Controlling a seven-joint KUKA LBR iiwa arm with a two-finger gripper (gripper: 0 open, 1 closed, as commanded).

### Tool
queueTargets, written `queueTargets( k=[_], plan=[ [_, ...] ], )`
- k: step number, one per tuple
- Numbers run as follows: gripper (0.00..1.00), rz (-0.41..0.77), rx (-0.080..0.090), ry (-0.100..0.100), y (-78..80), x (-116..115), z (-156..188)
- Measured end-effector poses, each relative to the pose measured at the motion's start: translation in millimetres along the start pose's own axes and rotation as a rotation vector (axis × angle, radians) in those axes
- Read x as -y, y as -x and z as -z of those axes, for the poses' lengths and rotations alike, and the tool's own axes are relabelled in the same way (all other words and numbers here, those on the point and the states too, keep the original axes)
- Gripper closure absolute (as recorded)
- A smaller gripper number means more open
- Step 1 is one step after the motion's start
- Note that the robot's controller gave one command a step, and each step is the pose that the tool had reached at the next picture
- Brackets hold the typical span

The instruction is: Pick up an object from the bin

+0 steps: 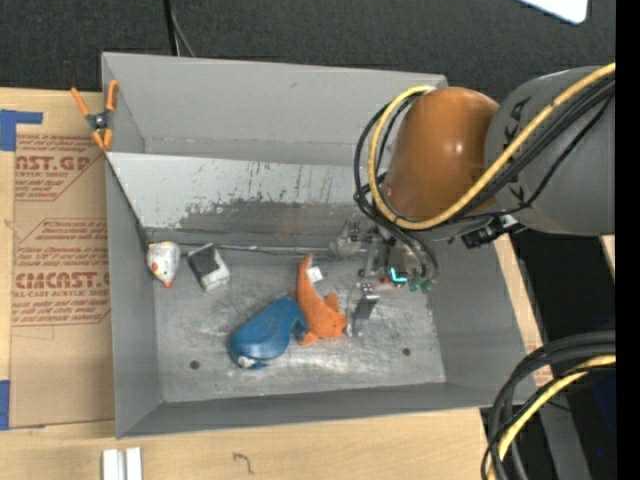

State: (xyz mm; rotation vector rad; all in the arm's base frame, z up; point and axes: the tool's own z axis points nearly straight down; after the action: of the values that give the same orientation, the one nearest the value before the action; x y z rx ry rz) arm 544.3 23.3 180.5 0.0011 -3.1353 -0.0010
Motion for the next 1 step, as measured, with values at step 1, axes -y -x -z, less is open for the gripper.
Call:
queueTargets(
  k=[1],
  plan=[
    [0.00,0.000,0.007,0.000,1.8,0.0,3.8]
  ],
)
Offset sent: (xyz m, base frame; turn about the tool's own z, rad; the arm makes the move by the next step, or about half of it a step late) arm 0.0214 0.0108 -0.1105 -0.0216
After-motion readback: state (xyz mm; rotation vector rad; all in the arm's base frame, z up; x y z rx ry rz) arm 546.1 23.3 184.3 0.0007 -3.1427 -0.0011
